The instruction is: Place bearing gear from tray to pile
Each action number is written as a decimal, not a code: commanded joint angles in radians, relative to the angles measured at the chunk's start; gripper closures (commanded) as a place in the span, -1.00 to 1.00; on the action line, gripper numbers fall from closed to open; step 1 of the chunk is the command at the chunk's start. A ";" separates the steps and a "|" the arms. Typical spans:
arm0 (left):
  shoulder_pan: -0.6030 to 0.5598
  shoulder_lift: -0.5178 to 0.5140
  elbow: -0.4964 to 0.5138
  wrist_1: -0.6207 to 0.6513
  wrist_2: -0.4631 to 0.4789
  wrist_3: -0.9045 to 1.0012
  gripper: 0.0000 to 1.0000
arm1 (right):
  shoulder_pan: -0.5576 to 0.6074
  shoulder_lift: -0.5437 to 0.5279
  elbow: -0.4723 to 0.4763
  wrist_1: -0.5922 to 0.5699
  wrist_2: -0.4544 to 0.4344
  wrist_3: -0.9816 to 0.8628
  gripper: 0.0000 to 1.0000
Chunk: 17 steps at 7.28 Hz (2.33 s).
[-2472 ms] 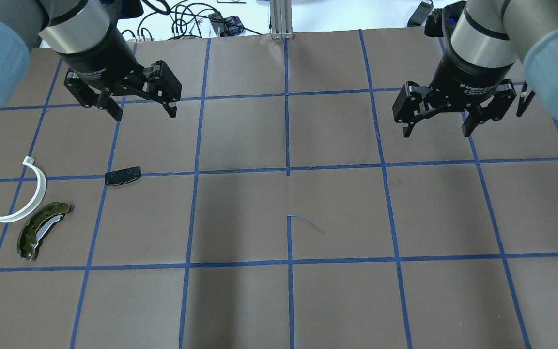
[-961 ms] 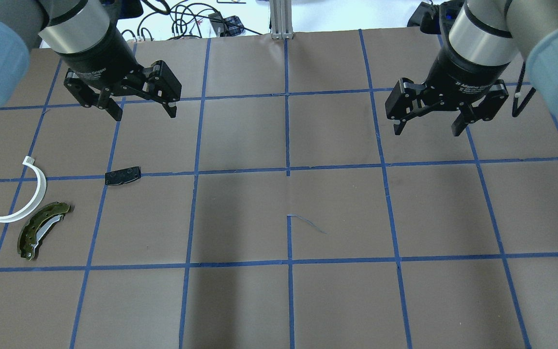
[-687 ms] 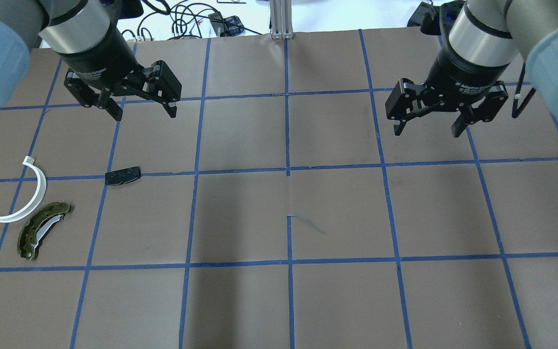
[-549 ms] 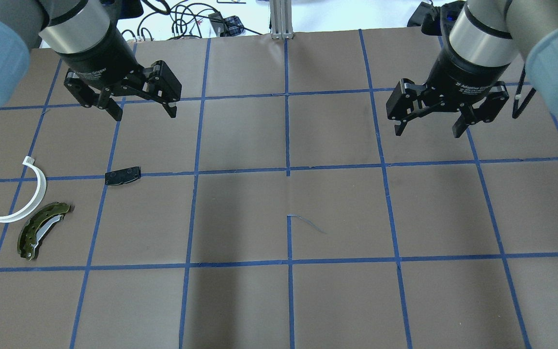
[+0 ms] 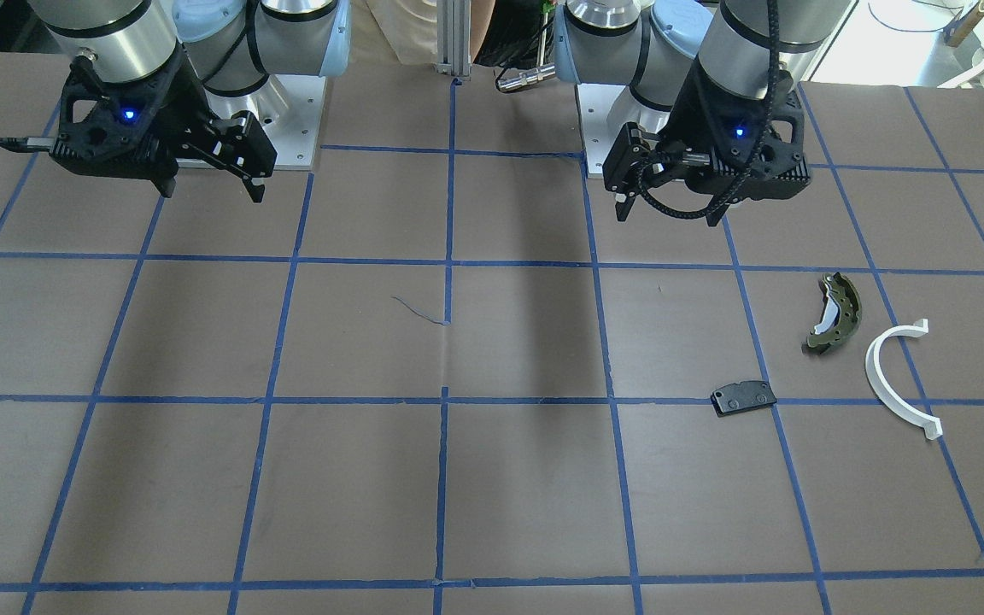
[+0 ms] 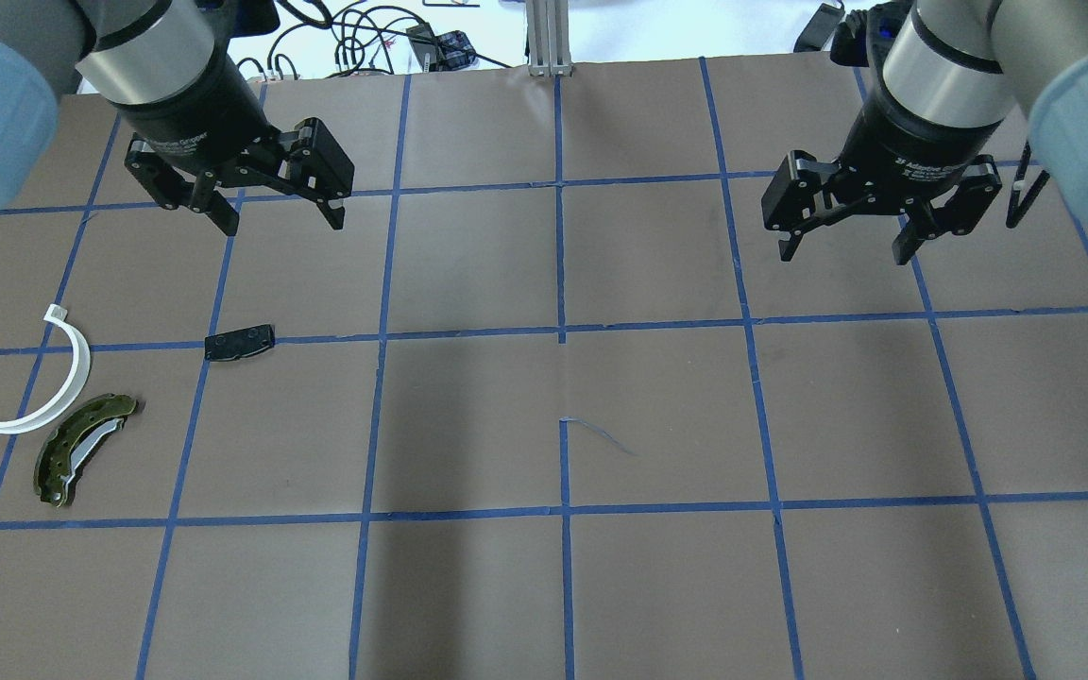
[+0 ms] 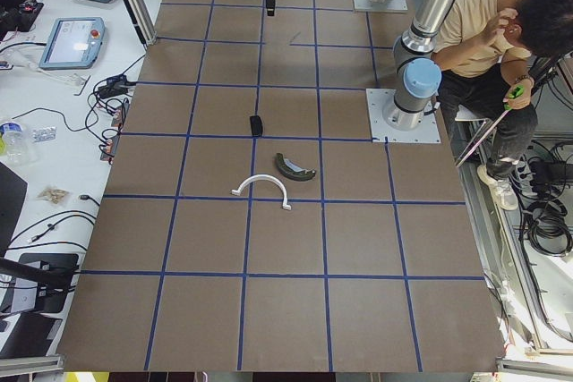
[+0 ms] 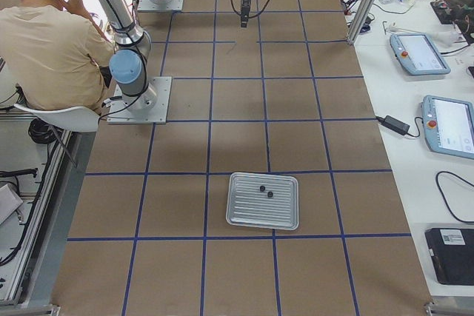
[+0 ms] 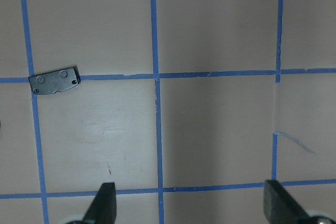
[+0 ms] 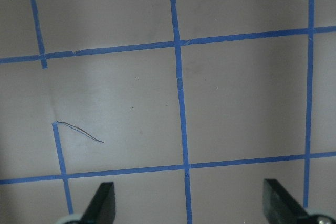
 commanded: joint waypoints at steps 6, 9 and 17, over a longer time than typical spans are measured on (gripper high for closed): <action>0.002 0.000 0.002 0.000 0.009 0.040 -1.00 | -0.495 0.111 -0.002 -0.175 -0.125 -0.056 -1.00; 0.000 0.002 -0.003 0.002 0.006 0.040 -1.00 | -0.679 0.241 -0.006 -0.328 -0.120 -0.148 -1.00; 0.000 0.005 -0.004 0.002 0.008 0.040 -1.00 | -0.787 0.565 -0.047 -0.679 -0.123 -0.249 -1.00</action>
